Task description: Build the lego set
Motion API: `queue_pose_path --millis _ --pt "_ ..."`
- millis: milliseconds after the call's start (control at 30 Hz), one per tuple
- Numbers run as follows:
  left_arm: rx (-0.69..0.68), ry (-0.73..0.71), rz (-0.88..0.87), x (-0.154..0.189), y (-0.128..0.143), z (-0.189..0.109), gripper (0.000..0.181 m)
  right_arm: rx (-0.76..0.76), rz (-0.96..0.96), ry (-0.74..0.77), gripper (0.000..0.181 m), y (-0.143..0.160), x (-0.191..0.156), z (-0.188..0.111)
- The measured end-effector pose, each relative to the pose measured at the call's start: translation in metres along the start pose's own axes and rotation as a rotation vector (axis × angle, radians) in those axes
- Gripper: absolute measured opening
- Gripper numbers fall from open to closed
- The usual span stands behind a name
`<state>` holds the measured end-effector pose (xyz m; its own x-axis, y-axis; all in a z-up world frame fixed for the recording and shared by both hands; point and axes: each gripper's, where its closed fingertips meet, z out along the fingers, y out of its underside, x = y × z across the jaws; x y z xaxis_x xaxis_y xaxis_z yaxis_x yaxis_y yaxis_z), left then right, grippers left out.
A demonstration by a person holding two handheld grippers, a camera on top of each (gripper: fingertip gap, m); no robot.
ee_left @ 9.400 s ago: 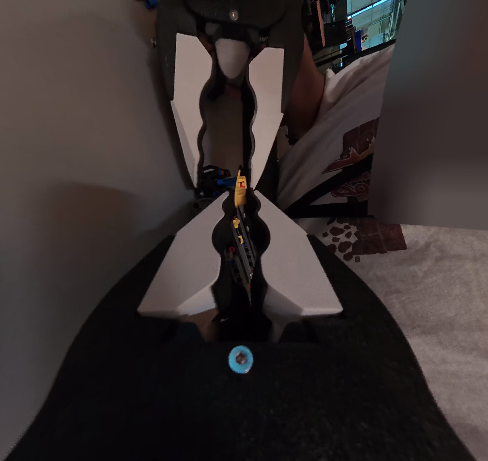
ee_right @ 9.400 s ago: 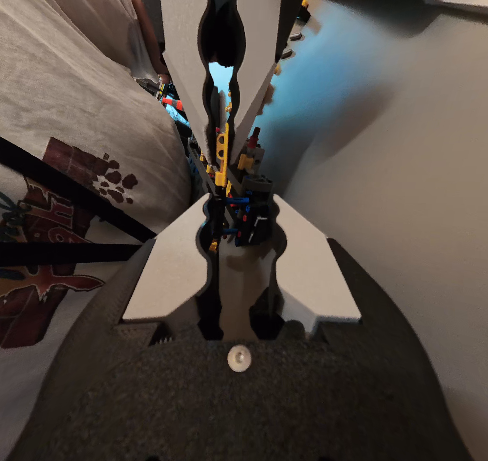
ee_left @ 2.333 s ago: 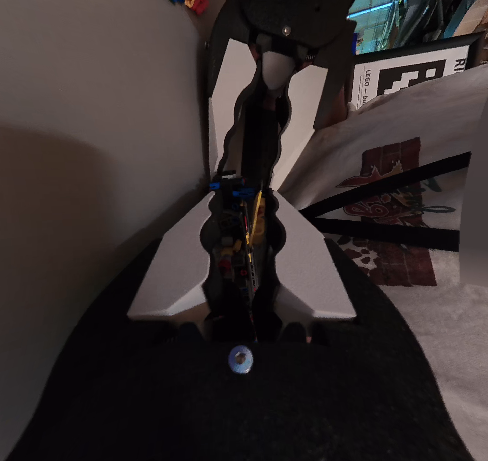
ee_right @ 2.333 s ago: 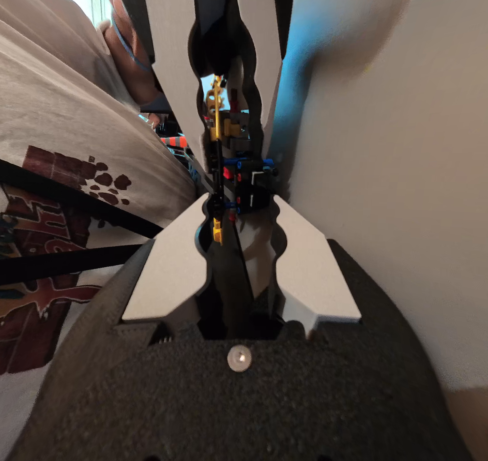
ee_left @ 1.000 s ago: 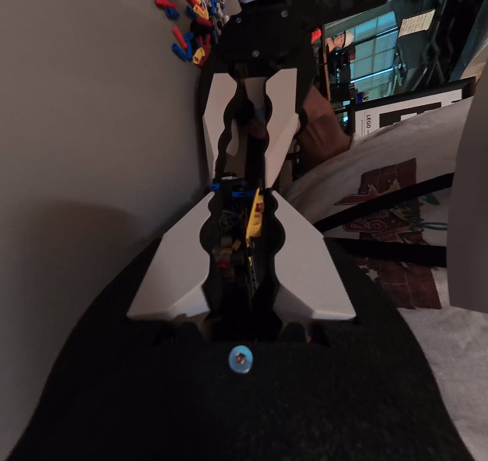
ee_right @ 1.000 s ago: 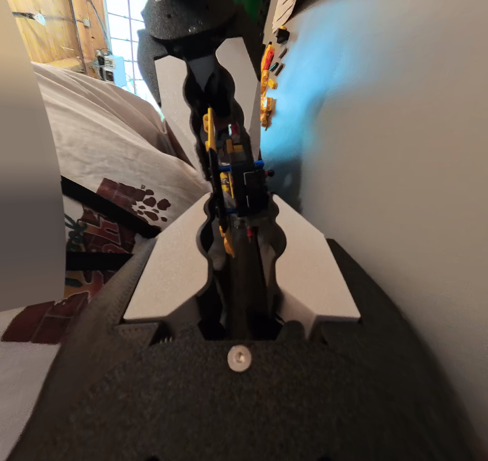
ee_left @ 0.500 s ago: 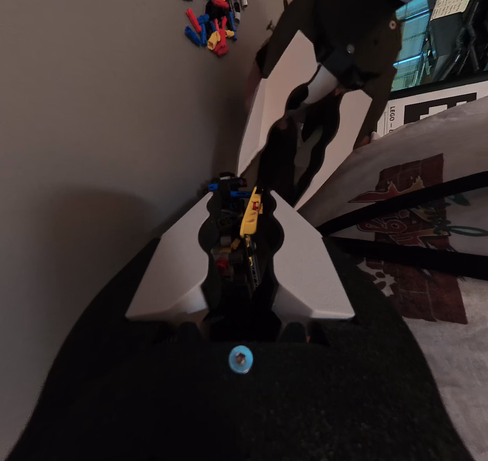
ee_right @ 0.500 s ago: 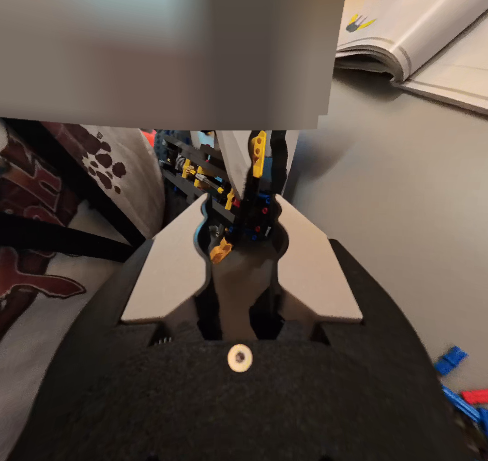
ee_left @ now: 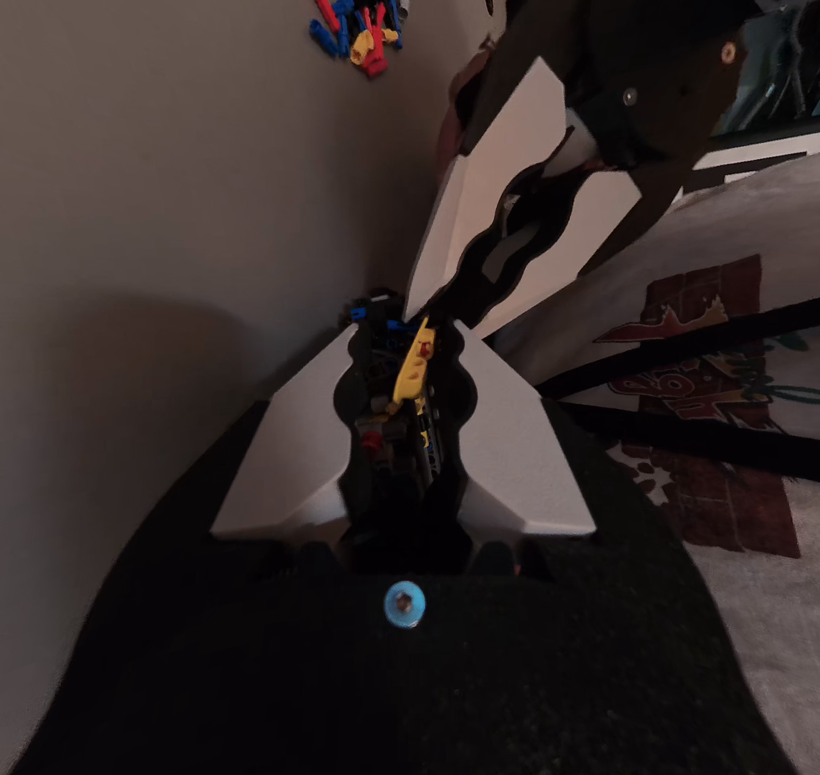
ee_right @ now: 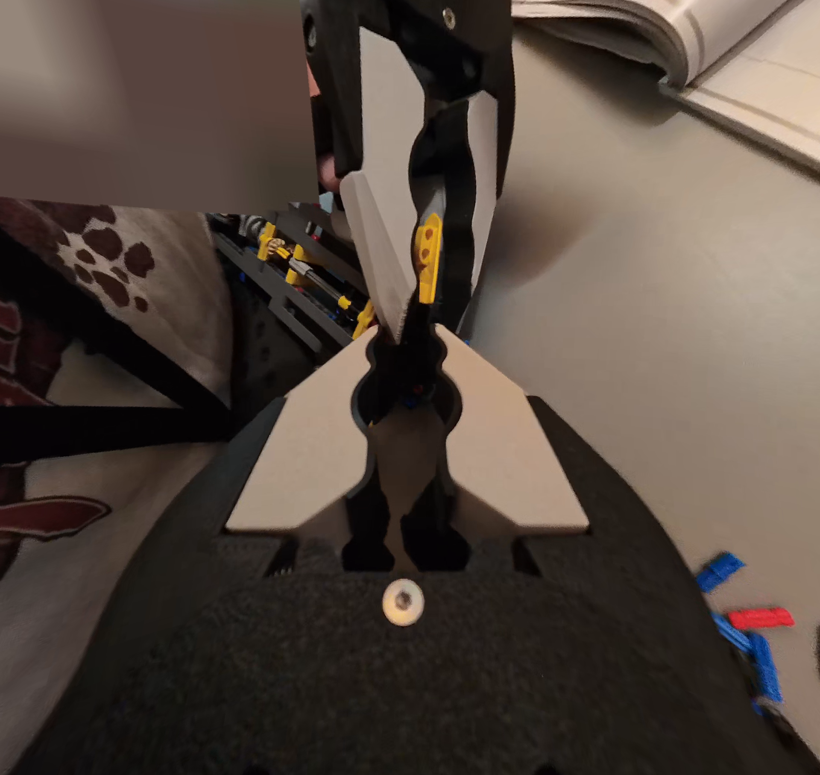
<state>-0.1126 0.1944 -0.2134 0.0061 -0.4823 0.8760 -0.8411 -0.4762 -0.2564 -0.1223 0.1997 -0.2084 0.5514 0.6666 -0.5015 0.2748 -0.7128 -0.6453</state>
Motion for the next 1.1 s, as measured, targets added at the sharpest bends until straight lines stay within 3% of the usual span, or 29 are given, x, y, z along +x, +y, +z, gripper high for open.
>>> queue_pose_path --millis 267,500,667,767,867,967,1100 --pt "0.027 0.098 -0.008 0.006 0.001 0.001 0.022 0.096 0.273 -0.312 0.015 0.001 -0.009 0.003" --pt "0.004 0.09 0.035 0.01 0.004 0.0 0.021 0.107 0.108 -0.206 0.016 -0.001 -0.012 0.003" --pt "-0.004 -0.011 0.057 0.007 0.008 -0.012 0.026 0.112 0.074 -0.162 0.014 0.002 -0.014 0.005" --pt "0.044 0.093 0.013 0.021 0.004 -0.024 0.018 0.106 0.05 -0.146 0.012 0.004 -0.015 0.005" --pt "-0.008 0.066 0.025 0.016 0.014 -0.021 0.016 0.093 0.02 -0.149 0.011 0.01 -0.018 0.007" --pt "0.036 0.083 0.051 0.021 0.009 -0.028 0.02 0.091 0.024 -0.142 0.011 0.011 -0.018 0.01" --pt "-0.025 0.044 0.085 0.012 0.024 -0.029 0.024 0.177 0.046 -0.177 0.011 -0.004 -0.019 0.002"
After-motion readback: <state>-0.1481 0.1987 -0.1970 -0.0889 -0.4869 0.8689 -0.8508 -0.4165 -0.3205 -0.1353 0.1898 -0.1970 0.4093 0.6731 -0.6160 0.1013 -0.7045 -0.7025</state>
